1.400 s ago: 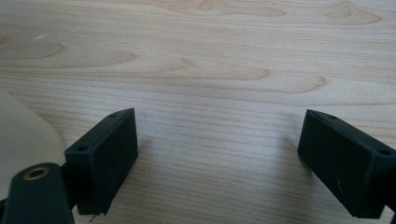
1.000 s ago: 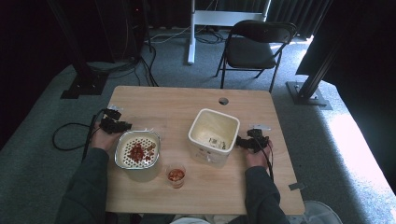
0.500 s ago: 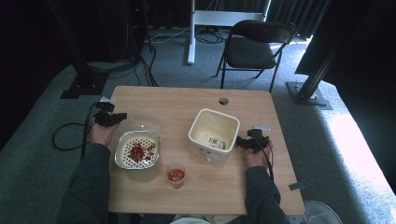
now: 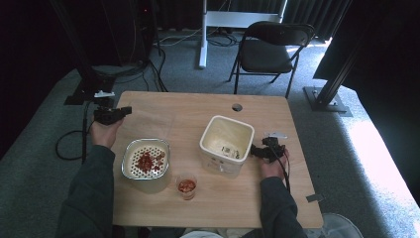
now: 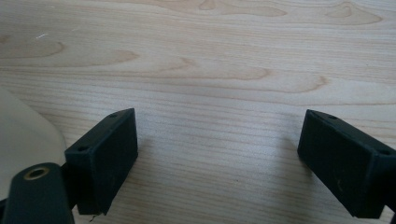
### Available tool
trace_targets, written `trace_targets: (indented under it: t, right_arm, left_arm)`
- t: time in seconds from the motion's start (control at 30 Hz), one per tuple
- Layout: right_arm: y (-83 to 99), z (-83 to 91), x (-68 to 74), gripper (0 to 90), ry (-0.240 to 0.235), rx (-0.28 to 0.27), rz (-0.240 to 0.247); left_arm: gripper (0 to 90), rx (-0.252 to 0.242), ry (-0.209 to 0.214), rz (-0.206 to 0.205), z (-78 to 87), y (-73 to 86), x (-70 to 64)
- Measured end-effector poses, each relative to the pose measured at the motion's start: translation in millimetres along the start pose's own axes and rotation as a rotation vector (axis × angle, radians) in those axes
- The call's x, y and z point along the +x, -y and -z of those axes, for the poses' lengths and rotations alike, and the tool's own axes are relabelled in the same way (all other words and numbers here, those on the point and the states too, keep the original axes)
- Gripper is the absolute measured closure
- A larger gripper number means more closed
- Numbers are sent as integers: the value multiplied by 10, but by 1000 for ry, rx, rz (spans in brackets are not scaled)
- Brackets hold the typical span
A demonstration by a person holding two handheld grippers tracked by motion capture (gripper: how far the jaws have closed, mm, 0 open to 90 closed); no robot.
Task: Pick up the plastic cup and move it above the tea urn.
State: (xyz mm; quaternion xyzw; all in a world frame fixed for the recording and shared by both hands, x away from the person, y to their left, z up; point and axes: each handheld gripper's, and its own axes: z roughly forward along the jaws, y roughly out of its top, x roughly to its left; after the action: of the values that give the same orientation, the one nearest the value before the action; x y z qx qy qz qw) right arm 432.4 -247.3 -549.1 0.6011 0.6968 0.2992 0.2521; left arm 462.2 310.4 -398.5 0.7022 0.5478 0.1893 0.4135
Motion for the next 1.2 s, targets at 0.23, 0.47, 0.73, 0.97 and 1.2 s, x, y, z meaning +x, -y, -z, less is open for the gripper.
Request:
trace_targets:
  t: [0.23,0.47,0.73,0.97,1.2]
  right_arm:
    - [0,0,0,115,0,0,0]
    - [0,0,0,115,0,0,0]
    - [0,-1,-1,115,0,-1,1]
    - [0,-1,-1,115,0,-1,1]
    - [0,0,-1,115,0,-1,1]
  left_arm:
    - [880,-14,30,-15,67,-194,-201]
    - [879,-24,77,-43,136,-384,-494]
    - [878,-21,136,-108,165,-584,-965]
    - [876,16,193,-164,6,-648,-1468]
    - [770,29,331,-185,-163,-663,-1852]
